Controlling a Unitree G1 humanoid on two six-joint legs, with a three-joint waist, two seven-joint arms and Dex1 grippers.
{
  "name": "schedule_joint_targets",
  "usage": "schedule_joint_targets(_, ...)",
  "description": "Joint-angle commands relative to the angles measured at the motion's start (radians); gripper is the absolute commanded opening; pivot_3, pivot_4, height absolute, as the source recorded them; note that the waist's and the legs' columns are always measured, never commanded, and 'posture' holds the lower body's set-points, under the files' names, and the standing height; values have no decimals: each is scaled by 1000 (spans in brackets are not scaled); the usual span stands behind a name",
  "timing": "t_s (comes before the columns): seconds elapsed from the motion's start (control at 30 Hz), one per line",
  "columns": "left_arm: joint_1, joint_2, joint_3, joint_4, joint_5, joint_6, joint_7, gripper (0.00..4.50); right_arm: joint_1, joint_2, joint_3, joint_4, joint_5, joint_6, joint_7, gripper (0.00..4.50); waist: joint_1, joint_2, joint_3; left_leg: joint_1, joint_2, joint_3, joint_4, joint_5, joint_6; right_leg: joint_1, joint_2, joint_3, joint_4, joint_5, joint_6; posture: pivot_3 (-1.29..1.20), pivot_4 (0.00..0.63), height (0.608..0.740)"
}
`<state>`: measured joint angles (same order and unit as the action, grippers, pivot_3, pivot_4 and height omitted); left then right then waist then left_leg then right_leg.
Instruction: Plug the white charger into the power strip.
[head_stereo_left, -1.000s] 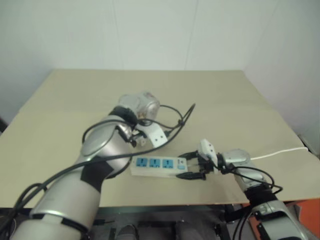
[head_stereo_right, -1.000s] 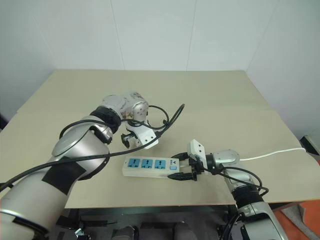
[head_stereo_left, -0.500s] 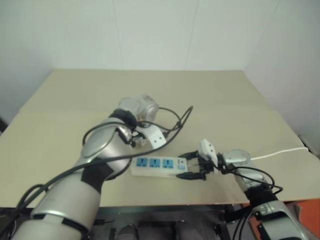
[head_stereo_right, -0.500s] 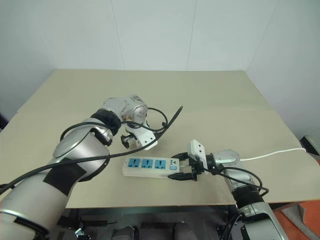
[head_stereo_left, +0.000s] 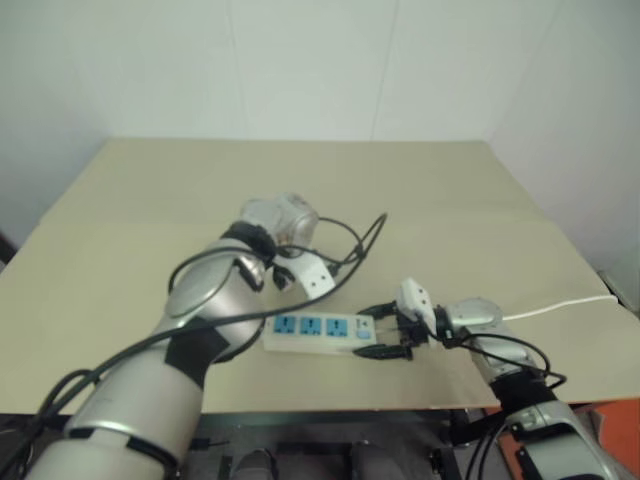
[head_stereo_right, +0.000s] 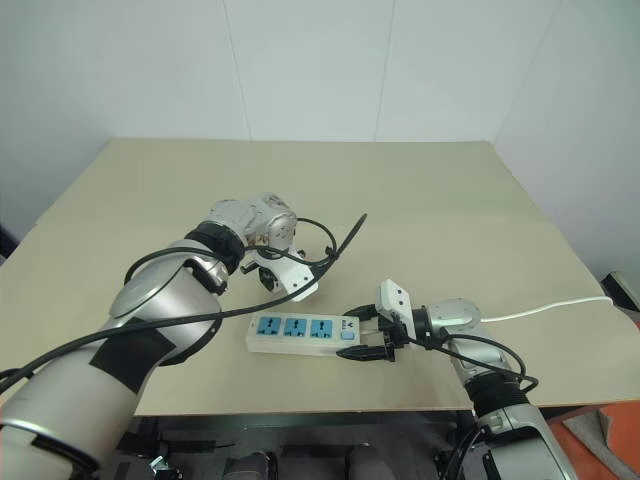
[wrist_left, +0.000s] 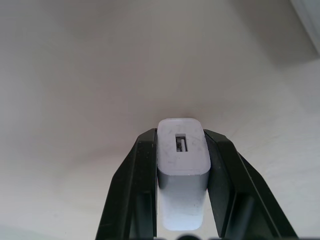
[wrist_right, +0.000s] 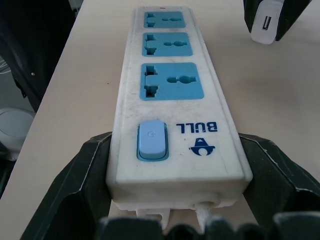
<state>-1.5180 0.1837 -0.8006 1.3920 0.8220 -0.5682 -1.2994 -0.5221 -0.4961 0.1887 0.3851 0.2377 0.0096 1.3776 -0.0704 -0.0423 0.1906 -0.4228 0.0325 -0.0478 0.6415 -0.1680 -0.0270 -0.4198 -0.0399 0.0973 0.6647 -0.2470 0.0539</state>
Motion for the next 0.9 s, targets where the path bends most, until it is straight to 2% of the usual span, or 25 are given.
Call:
schedule_joint_targets(0.03, -23, -1, 31, -2, -18, 3, 21, 1012, 2, -19, 7, 28, -45, -2, -31, 3406, 0, 0, 0, 0, 0, 0, 0, 0, 0, 0, 0, 0, 0, 0, 0, 0, 150, 740)
schedule_joint_targets(0.13, -49, 16, 84, -8, -61, -22, 19, 1012, -18, -11, 4, 59, -48, -27, -33, 3406, 0, 0, 0, 0, 0, 0, 0, 0, 0, 0, 0, 0, 0, 0, 0, 0, 150, 740)
schedule_joint_targets(0.33, -119, 84, 318, -22, -281, -7, -132, 1012, -89, 8, 1, 166, -64, -122, -29, 3406, -2, 0, 0, 0, 0, 0, 0, 0, 0, -1, 0, 0, 0, 0, 0, 0, 150, 740)
schedule_joint_targets(0.47, -108, 130, 569, -31, -555, 115, -295, 1012, -129, 26, 15, 239, -86, -176, -20, 3406, -1, 0, 0, 0, 0, 0, 0, 0, 0, 0, 0, 0, 0, 0, 0, 0, 150, 740)
schedule_joint_targets(0.53, -83, 140, 642, -36, -674, 201, -315, 1012, -137, 38, 18, 263, -93, -196, -20, 3406, -3, 0, 0, 0, 0, 0, 0, 0, 0, 0, 0, -1, 0, 0, 0, 0, 150, 740)
schedule_joint_targets(0.67, 23, 157, 728, -93, -905, 369, -315, 1012, -138, 61, 22, 299, -101, -222, -16, 3406, -13, 1, -1, 3, 1, -1, 0, 0, 0, 3, 0, -1, 0, 0, 0, 0, 150, 740)
schedule_joint_targets(0.77, 132, 163, 740, -184, -1098, 502, -315, 1012, -133, 71, 27, 324, -111, -253, -14, 3406, -23, 1, -1, 8, 1, -1, 0, 0, 0, 9, 0, -2, 0, 0, 0, 0, 150, 740)
schedule_joint_targets(0.9, 237, 177, 697, -255, -1204, 579, -315, 1012, -133, 78, 26, 346, -112, -260, -10, 3406, -27, 1, -1, 10, 1, -3, 0, 0, 0, 12, 0, -2, 0, 0, 0, 0, 150, 740)
